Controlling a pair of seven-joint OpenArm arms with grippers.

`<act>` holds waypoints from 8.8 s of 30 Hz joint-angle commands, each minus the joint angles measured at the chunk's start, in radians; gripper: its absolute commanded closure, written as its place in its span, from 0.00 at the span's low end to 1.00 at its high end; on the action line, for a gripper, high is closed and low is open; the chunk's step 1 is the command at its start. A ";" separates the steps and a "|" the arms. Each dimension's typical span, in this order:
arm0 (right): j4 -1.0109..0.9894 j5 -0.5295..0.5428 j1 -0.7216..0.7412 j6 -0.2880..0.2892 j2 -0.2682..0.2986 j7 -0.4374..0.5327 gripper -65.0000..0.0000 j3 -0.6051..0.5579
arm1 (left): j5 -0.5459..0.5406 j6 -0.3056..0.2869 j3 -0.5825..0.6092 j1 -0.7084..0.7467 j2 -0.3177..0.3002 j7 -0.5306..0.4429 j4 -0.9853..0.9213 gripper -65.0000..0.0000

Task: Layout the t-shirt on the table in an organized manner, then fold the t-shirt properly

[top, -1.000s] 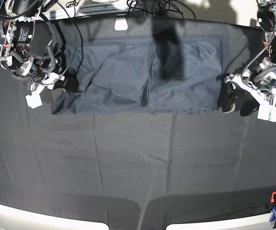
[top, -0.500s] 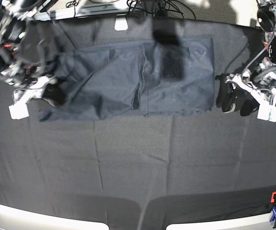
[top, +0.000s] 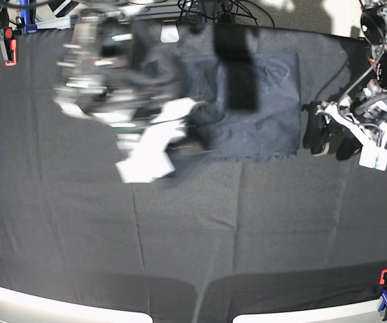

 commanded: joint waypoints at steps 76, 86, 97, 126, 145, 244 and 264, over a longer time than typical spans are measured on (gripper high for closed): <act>0.290 -0.341 -0.095 -0.151 0.286 0.209 0.52 0.319 | -0.218 -0.067 0.183 0.104 -0.105 0.021 0.019 0.45; 0.290 -0.140 -0.164 -0.049 0.303 0.092 0.52 0.575 | 0.047 0.143 0.198 0.038 0.000 -0.090 0.019 0.45; 0.290 -0.044 -0.164 -0.008 0.303 0.062 0.52 0.603 | 0.487 0.290 0.196 -0.028 -0.012 -0.142 -0.061 0.45; 0.290 0.027 -0.163 -0.005 0.303 0.063 0.52 0.602 | -0.553 -0.153 -0.048 0.109 -0.069 0.200 -0.061 0.48; 0.290 0.027 -0.163 -0.005 0.303 0.063 0.52 0.602 | -0.575 -0.182 -0.048 0.113 -0.047 0.303 -0.061 0.59; 0.290 0.109 -0.158 0.035 0.303 0.068 0.53 0.592 | -0.403 -0.164 -0.018 -0.233 -0.322 0.063 -0.399 0.66; -0.018 -0.214 0.180 0.036 0.215 0.243 1.00 -0.029 | -0.639 -0.196 -0.054 0.114 -0.191 0.279 -0.118 1.00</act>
